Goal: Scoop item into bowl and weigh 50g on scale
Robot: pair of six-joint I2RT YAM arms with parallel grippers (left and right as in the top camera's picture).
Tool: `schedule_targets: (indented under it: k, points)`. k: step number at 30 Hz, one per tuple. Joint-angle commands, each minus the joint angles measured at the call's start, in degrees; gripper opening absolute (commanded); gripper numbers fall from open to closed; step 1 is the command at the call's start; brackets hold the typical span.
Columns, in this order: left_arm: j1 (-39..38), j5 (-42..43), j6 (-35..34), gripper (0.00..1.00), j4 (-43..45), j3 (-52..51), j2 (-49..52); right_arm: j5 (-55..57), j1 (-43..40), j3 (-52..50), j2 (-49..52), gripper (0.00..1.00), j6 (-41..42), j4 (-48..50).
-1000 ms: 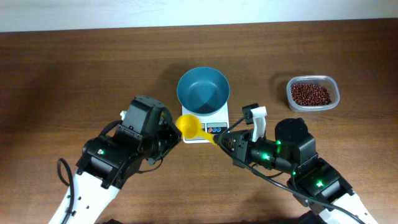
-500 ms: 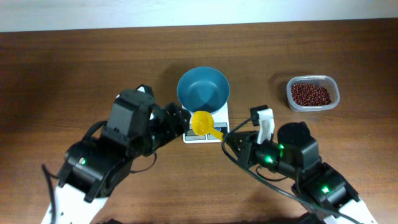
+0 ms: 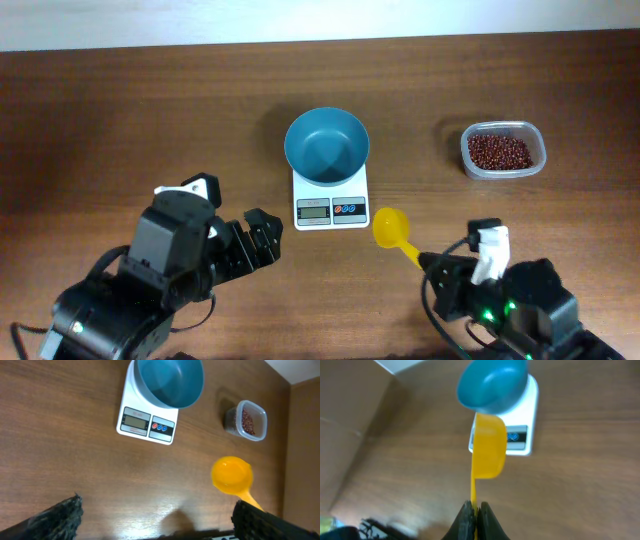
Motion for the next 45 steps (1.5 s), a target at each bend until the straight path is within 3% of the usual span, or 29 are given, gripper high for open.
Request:
schedule_targets:
  k: [1,3,10,12,28,34,40,45]
  points:
    - [-0.02,-0.90,4.02,0.72,0.15,0.57,2.43,4.74,0.26,5.27,-1.53,0.04,-0.55,-4.57]
    - [-0.48,-0.85,5.73,0.56,-0.04,0.57,4.57,5.33,0.26,7.58,-1.57,0.04,-0.55,-7.52]
    - [-6.23,-1.22,5.73,0.20,3.89,0.57,14.91,14.84,0.26,16.09,-1.60,0.04,-0.55,-14.97]
    - [-8.44,-3.15,5.73,0.00,4.83,0.57,18.73,17.92,0.26,18.32,-1.62,0.04,-0.55,-15.63]
    - [-25.18,-28.20,10.86,0.00,12.22,0.57,39.12,23.87,0.26,19.54,-1.62,0.04,1.16,-15.52]
    - [-25.42,-25.68,10.69,0.00,12.96,0.57,45.48,25.51,0.26,19.54,-1.62,0.04,1.09,-15.63]
    - [-25.73,-25.90,10.82,0.00,24.28,0.07,45.83,26.86,0.26,19.54,-1.60,0.04,1.09,-16.96]
    - [-25.75,-26.40,10.84,0.00,25.53,-0.70,45.94,31.21,0.26,19.54,-1.60,0.04,0.94,-21.59]
